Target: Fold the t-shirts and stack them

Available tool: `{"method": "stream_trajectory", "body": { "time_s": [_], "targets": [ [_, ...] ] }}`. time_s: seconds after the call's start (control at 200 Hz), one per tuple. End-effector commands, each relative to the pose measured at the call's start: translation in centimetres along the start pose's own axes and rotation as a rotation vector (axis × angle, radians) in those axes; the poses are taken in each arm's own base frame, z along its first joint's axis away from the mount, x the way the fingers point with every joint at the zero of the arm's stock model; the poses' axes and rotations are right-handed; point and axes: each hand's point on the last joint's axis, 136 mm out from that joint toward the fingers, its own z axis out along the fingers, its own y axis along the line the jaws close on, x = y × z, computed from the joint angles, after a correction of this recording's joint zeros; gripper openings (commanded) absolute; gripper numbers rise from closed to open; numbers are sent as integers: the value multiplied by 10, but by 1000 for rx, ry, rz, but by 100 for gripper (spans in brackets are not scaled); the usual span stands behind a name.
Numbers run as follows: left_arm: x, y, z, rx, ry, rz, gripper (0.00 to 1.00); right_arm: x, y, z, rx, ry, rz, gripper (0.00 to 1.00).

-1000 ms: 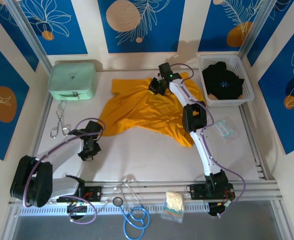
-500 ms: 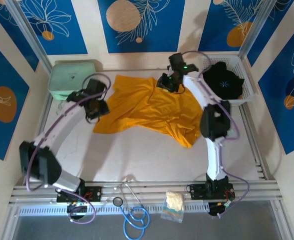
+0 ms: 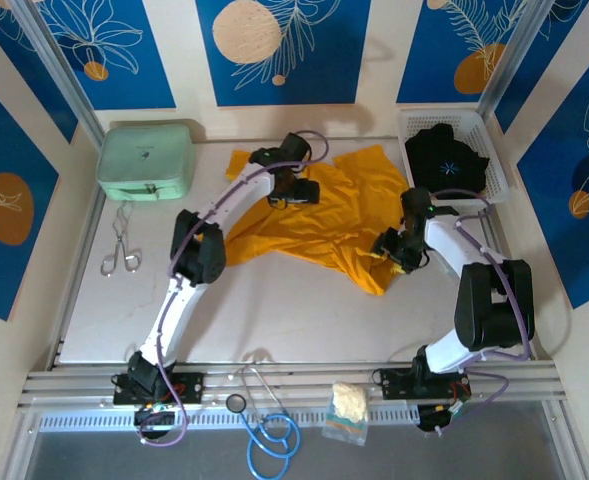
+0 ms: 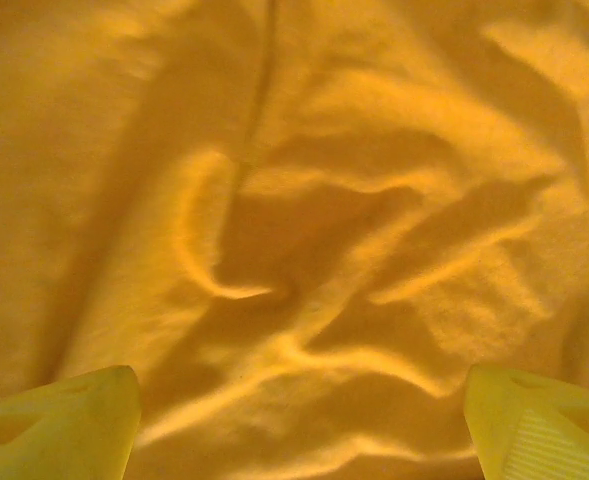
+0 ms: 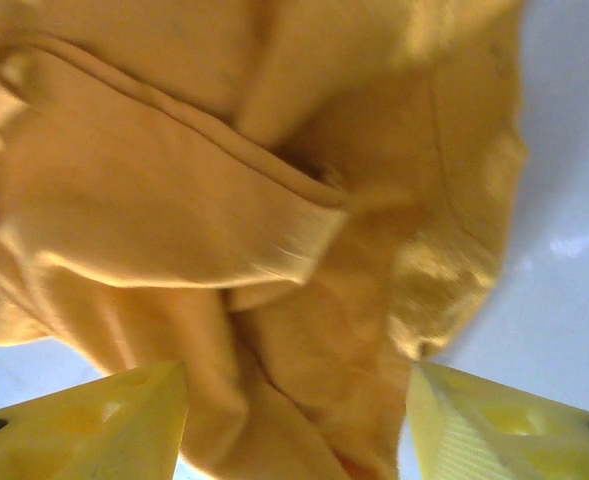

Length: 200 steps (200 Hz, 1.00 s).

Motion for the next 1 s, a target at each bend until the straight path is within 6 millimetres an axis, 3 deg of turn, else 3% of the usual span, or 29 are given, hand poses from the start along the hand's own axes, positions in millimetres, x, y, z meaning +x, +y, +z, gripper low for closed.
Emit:
{"method": "stream_trajectory", "body": {
  "time_s": [0.0,0.15,0.445,0.495,0.625,0.705,0.851,0.996],
  "targets": [
    [4,1,19,16,35,16,86,-10,14,-8,-95,-55,27,61],
    [9,12,44,-26,41,2,88,-15,15,-1,-90,-61,41,61],
    [11,19,67,-39,39,-44,89,-27,21,19,-71,-50,56,52],
    [13,21,70,-44,46,-46,89,-28,21,21,-66,-51,58,45],
    [19,29,77,-71,67,-58,89,-31,27,18,-70,-70,53,0],
    [23,38,79,-103,80,-74,89,-28,31,5,-72,-101,25,0],
    [29,53,80,-156,102,-104,89,-1,37,-32,-75,-142,-64,0],
    [29,59,79,-169,105,-119,89,59,31,-58,-79,-119,-154,0]
  ]
}}
